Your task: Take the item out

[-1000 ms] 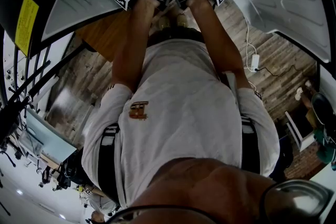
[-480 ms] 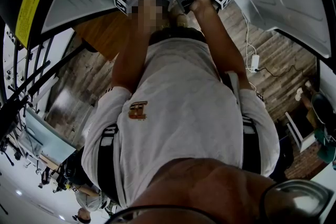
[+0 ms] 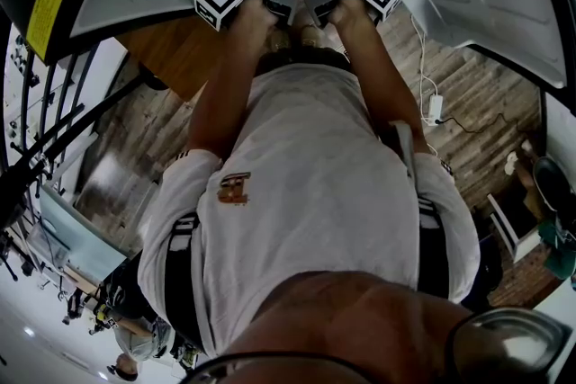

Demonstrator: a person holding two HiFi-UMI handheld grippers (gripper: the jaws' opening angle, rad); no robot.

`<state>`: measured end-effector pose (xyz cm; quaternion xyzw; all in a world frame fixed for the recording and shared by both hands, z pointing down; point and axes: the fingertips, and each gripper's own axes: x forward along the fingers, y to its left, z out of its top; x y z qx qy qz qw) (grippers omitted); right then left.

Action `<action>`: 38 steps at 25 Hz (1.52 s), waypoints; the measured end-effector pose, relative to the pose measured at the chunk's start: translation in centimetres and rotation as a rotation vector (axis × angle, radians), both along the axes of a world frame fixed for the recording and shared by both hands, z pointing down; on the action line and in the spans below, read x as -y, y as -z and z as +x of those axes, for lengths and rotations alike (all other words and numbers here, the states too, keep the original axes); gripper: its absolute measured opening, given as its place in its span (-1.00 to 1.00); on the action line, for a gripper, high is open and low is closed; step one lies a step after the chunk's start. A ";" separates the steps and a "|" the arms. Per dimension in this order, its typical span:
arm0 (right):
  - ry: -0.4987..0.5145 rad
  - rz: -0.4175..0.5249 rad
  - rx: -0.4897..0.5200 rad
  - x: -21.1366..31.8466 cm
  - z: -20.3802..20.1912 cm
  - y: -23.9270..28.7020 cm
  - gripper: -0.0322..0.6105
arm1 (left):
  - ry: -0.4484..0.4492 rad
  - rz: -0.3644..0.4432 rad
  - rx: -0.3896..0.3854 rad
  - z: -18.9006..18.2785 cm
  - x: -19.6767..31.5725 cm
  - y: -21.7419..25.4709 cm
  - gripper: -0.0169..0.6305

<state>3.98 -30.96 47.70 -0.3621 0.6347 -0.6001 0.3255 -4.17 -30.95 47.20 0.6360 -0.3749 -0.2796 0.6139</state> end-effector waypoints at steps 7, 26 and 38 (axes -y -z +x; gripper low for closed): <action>0.009 -0.007 0.000 -0.6 -0.2 0.9 -0.78 | 0.001 0.020 0.005 -0.2 -0.5 1.0 -0.87; 0.021 0.022 -0.012 -4.1 -0.2 2.1 -0.78 | 0.009 0.059 0.007 -0.2 -4.1 2.3 -0.87; 0.028 0.026 -0.005 -4.2 -0.4 2.5 -0.78 | 0.017 0.066 0.005 -0.4 -4.2 2.8 -0.87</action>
